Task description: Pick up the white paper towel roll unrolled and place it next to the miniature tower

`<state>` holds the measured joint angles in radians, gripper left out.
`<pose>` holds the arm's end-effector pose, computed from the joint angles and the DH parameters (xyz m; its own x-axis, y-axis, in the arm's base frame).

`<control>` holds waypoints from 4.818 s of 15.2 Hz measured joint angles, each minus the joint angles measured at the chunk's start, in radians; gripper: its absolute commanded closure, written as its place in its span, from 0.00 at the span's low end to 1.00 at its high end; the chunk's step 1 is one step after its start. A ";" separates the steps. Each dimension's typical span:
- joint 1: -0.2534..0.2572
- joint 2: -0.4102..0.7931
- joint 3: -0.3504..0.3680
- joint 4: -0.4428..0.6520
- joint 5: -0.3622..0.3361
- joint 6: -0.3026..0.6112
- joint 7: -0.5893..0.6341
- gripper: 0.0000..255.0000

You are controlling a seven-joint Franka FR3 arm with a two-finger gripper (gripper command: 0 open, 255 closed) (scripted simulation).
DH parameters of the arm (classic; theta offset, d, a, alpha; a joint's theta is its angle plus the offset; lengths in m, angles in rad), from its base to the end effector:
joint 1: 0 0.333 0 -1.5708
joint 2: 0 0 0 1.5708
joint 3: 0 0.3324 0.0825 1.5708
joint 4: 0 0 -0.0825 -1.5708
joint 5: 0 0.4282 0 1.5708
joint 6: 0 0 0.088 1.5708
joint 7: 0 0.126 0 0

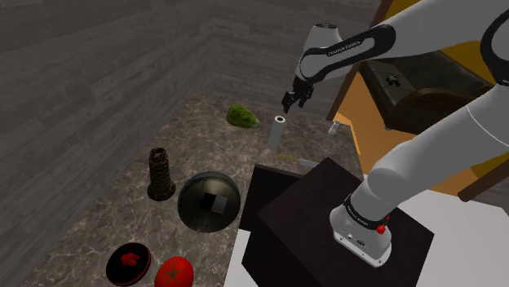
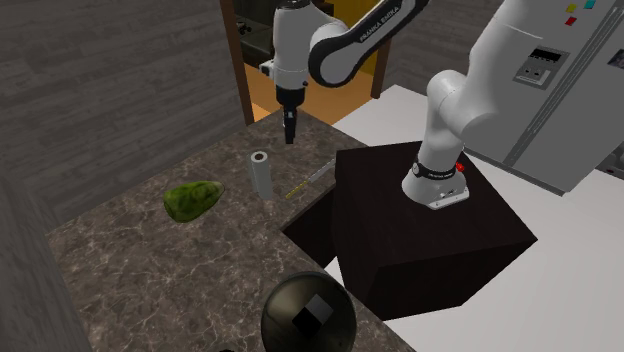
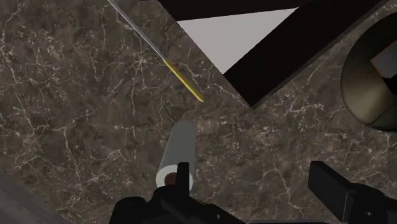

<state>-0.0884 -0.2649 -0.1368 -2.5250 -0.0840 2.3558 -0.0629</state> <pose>0.4631 -0.1067 0.3486 0.9907 -0.1005 0.0913 -0.1040 -0.9940 0.0348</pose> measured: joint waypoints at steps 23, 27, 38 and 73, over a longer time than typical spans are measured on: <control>-0.076 0.653 -0.024 0.269 0.110 0.400 -0.129 0.00; -0.076 0.656 -0.024 0.270 0.110 0.402 -0.129 0.00; -0.076 0.656 -0.023 0.271 0.111 0.402 -0.130 1.00; -0.044 0.310 -0.059 0.344 0.028 -0.014 -0.086 1.00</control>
<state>-0.1320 0.0455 -0.1955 -2.1805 -0.0562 2.3417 -0.1485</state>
